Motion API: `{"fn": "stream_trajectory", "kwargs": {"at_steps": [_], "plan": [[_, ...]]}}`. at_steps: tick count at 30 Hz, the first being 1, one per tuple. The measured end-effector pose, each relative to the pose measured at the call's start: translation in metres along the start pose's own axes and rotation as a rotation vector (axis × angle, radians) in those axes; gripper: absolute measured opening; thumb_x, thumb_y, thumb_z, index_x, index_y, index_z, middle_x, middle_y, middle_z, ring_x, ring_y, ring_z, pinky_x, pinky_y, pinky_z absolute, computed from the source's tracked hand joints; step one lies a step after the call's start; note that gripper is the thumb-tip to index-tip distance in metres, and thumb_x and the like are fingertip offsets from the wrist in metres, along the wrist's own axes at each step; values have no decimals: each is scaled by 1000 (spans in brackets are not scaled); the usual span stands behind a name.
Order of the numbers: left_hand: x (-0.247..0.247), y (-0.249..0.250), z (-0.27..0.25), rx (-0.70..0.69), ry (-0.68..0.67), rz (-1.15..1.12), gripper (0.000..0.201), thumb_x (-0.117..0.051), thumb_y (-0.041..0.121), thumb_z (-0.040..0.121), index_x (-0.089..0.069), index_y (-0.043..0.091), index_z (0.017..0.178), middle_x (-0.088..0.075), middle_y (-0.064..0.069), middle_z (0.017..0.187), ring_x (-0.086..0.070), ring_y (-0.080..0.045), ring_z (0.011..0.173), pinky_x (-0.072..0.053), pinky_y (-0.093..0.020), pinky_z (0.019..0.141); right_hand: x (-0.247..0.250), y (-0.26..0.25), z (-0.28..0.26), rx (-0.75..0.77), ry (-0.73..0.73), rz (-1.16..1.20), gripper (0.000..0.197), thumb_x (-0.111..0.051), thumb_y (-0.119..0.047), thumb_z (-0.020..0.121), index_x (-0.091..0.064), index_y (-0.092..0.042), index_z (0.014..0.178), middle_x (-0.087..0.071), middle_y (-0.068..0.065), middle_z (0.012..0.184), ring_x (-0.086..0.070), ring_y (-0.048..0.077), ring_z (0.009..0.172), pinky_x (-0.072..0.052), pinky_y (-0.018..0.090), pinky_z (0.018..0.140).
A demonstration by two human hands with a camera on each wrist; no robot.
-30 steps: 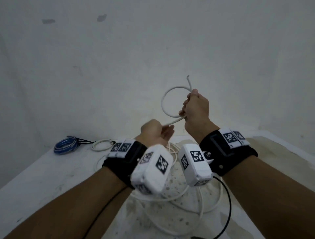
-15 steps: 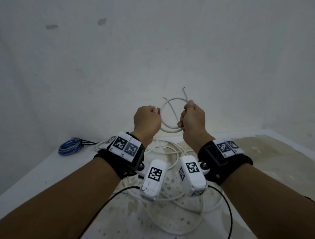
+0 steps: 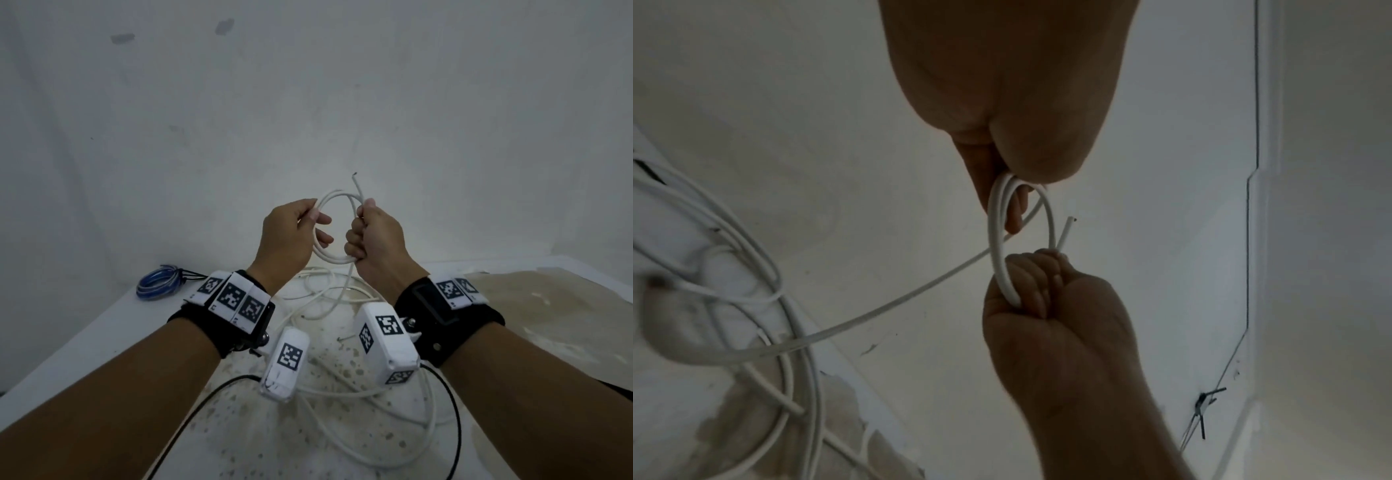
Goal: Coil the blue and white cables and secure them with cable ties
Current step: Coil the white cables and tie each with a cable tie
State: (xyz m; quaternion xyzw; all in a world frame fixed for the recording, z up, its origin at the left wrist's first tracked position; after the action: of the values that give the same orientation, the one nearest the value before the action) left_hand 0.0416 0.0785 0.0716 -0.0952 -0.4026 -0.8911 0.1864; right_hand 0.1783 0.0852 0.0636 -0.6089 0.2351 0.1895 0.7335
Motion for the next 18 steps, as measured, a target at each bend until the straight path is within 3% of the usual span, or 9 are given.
{"fn": "stream_trajectory", "kwargs": {"at_steps": [3, 6, 12, 18], "plan": [[2, -1, 5, 62, 4, -46, 26, -44, 18, 103, -67, 7, 98, -66, -1, 77, -65, -11, 54, -55, -27, 57, -2, 6, -1, 24, -51, -109, 33, -37, -27, 106, -43, -16, 76, -32, -6, 49, -22, 8, 39, -20, 21, 35], [6, -2, 10, 117, -13, -150, 28, -45, 19, 103, -68, 11, 90, -56, -3, 66, -56, -11, 47, -49, -25, 49, -1, 11, 0, 9, -110, -128, 31, -37, -27, 106, -44, -16, 77, -31, -6, 50, -24, 8, 39, -24, 21, 35], [17, -9, 18, 101, -205, -102, 28, -39, 7, 103, -65, 6, 113, -67, 0, 92, -54, -8, 55, -47, -23, 51, 4, 15, 4, 10, -173, -257, 32, -36, -27, 106, -43, -16, 76, -30, -7, 49, -24, 10, 41, -27, 21, 38], [17, -8, 22, 136, -312, -86, 30, -34, 4, 103, -63, 8, 113, -63, -4, 96, -49, -11, 56, -43, -25, 48, 8, 18, 5, 66, -169, -370, 33, -36, -26, 106, -46, -15, 76, -32, -5, 49, -27, 10, 41, -29, 22, 39]]}}
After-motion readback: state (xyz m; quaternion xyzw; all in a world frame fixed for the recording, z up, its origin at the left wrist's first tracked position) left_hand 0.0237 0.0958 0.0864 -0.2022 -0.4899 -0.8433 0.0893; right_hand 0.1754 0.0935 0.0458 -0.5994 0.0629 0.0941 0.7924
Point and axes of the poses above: each hand's wrist, its own z-axis towards the middle knuckle, its own x-axis out of the back of the hand, y = z × x, the point moved 1 cm from there along z, towards the middle knuckle
